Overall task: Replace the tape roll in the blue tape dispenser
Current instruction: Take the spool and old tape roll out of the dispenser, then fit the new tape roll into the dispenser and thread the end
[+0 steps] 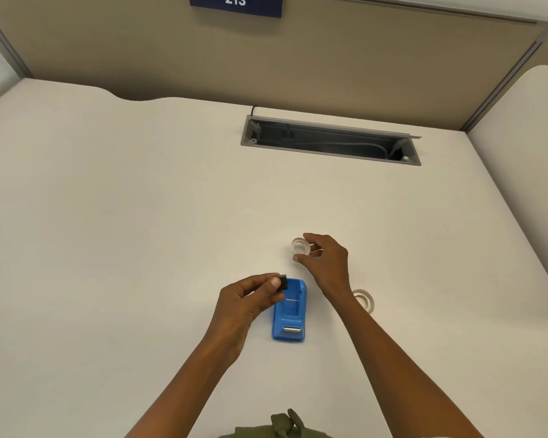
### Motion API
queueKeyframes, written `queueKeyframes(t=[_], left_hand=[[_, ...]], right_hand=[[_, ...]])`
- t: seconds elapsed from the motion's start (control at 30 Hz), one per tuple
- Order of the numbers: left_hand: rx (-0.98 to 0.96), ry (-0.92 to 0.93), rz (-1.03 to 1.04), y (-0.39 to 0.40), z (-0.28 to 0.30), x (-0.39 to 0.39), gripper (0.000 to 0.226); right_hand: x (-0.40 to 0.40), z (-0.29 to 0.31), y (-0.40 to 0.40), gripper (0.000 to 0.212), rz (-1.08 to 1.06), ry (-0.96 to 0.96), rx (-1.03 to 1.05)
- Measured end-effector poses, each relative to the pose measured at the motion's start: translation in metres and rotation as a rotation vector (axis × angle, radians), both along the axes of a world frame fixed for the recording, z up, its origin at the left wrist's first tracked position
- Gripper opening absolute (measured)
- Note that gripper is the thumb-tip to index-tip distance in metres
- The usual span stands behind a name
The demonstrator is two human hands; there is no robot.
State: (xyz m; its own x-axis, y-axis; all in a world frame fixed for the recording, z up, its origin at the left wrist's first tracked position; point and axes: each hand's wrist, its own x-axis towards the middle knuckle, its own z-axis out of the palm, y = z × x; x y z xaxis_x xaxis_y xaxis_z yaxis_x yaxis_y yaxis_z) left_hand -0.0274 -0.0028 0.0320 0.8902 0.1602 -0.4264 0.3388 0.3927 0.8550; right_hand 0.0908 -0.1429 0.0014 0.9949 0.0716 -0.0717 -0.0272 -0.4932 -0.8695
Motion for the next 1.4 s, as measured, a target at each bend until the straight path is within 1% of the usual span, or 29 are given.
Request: queueKeyframes(t=[0.17, 0.47, 0.63, 0.7, 0.83, 0.97, 1.03, 1.17, 1.27, 1.4], left_hand=[[-0.019, 0.001, 0.030, 0.004, 0.001, -0.002, 0.032], [-0.017, 0.000, 0.040, 0.004, 0.000, -0.001, 0.032], [-0.025, -0.010, 0.027, 0.002, -0.001, -0.002, 0.036], [-0.026, -0.013, 0.020, 0.002, -0.001, -0.002, 0.038], [-0.031, -0.017, 0.004, 0.001, -0.002, -0.002, 0.041], [-0.036, -0.014, -0.012, -0.001, -0.002, -0.001, 0.041], [-0.035, -0.014, -0.018, -0.003, -0.002, -0.001, 0.041], [-0.043, -0.013, -0.026, -0.005, -0.002, -0.003, 0.039], [-0.038, -0.009, -0.028, -0.005, -0.002, -0.003, 0.038], [-0.042, -0.006, -0.038, -0.007, 0.000, -0.004, 0.032]], right_hand=[[0.005, -0.006, 0.004, 0.046, 0.017, -0.003, -0.060], [0.008, -0.007, 0.006, 0.048, 0.049, -0.004, -0.100], [0.008, -0.001, 0.000, 0.054, 0.123, 0.000, -0.119], [0.006, 0.003, -0.010, 0.049, 0.140, -0.011, -0.137], [-0.009, 0.006, -0.042, 0.033, 0.216, -0.013, -0.356], [-0.032, 0.009, -0.072, 0.029, 0.339, 0.017, -0.599], [-0.043, 0.011, -0.085, 0.034, 0.363, 0.061, -0.657], [-0.062, 0.012, -0.108, 0.054, 0.460, 0.117, -0.655], [-0.067, 0.011, -0.114, 0.062, 0.482, 0.089, -0.636], [-0.067, 0.010, -0.114, 0.065, 0.434, 0.051, -0.615]])
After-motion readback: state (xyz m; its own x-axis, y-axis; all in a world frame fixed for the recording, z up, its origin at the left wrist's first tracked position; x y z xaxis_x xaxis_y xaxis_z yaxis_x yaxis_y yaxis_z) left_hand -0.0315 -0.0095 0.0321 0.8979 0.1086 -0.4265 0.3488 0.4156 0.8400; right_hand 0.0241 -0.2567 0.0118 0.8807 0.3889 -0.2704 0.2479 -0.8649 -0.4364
